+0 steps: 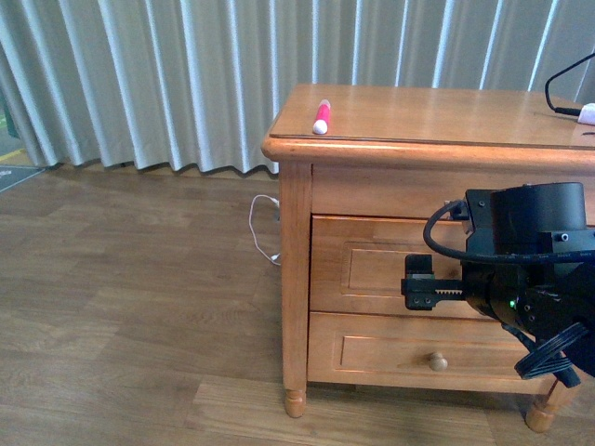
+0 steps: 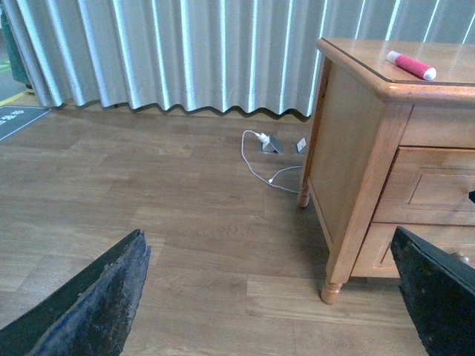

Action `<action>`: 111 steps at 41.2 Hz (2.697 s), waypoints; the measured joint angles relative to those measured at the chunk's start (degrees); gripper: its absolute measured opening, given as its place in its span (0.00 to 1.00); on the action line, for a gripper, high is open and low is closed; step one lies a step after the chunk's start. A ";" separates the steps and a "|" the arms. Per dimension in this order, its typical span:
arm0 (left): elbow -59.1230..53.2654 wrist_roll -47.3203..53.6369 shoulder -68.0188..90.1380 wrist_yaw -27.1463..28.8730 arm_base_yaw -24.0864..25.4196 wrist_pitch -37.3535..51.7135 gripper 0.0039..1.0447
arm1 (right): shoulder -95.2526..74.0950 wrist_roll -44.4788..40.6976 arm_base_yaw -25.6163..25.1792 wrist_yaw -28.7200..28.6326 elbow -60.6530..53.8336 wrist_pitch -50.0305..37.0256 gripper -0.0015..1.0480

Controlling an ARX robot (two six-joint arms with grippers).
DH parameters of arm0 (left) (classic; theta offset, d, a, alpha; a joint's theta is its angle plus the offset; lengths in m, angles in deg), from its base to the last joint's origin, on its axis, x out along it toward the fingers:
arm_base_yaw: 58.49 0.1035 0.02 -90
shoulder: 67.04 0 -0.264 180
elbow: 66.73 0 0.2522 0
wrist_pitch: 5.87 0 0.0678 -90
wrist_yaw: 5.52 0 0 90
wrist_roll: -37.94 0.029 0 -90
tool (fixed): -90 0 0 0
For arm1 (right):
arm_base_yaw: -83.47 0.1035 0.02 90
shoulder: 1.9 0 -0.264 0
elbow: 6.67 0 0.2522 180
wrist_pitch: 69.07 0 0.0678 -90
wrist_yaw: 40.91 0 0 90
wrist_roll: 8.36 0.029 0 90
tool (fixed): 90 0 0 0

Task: Place pink marker in drawer with both arms

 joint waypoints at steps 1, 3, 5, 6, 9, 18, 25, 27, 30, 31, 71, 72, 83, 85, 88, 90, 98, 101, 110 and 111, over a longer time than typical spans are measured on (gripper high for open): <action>0.00 0.00 0.00 0.00 0.00 0.00 0.94 | -0.15 -0.11 -0.07 0.00 0.11 0.13 0.91; 0.00 0.00 0.00 0.00 0.00 0.00 0.94 | -0.33 -0.17 -0.17 0.02 0.31 0.46 0.91; 0.00 0.00 0.00 0.00 0.00 0.00 0.94 | -0.37 -0.15 -0.24 0.13 0.33 0.55 0.90; 0.00 0.00 0.00 0.00 0.00 0.00 0.94 | -0.37 -0.17 -0.26 0.26 0.33 0.55 0.88; 0.00 0.00 0.00 0.00 0.00 0.00 0.94 | -0.37 -0.26 -0.26 0.61 0.35 0.52 0.75; 0.00 0.00 0.00 0.00 0.00 0.00 0.94 | -0.37 -0.44 -0.20 0.87 0.33 0.33 0.39; 0.00 0.00 0.00 0.00 0.00 0.00 0.94 | -0.02 -0.52 -0.04 1.03 -0.66 0.24 0.23; 0.00 0.00 0.00 0.00 0.00 0.00 0.94 | 0.46 -0.57 0.02 0.79 -1.81 -0.63 0.23; 0.00 0.00 0.00 0.00 0.00 0.00 0.94 | 1.90 -0.55 0.13 0.61 -4.79 -2.03 0.23; 0.00 0.00 0.00 0.00 0.00 0.00 0.94 | 2.60 -0.52 0.24 0.61 -6.32 -2.67 0.23; 0.00 0.00 0.00 0.00 0.00 0.00 0.94 | 89.81 -0.42 -10.34 -18.95 -42.07 47.54 0.91; 0.00 0.00 0.00 0.00 0.00 0.00 0.94 | 91.60 -1.25 -11.85 -20.61 -40.92 50.58 0.91; 0.00 0.00 0.00 0.00 0.00 0.00 0.94 | 93.74 -2.60 -11.43 -23.19 -34.40 60.35 0.91; 0.00 0.00 0.00 0.00 0.00 0.00 0.94 | 93.37 -2.03 -10.25 -22.97 -34.40 60.35 0.91; 0.00 0.00 0.00 0.00 0.00 0.00 0.94 | 93.37 -1.70 -9.88 -22.97 -34.40 60.35 0.91; 0.00 0.00 0.00 0.02 0.00 0.00 0.94 | 93.39 -1.60 -9.88 -22.95 -34.40 60.35 0.91; 0.07 -1.60 3.08 14.84 -5.53 -0.13 0.94 | 93.37 -1.44 -9.86 -22.82 -34.40 60.35 0.91; 0.52 -2.62 8.98 26.05 -12.46 2.82 0.94 | 93.37 -1.44 -9.84 -22.82 -34.40 60.35 0.91; 11.82 1.16 39.87 23.02 -18.73 25.20 0.94 | 93.37 -1.44 -9.84 -22.82 -34.40 60.35 0.91; 13.29 1.73 42.84 22.45 -18.73 26.91 0.94 | 93.37 -1.42 -9.81 -22.82 -34.40 60.35 0.91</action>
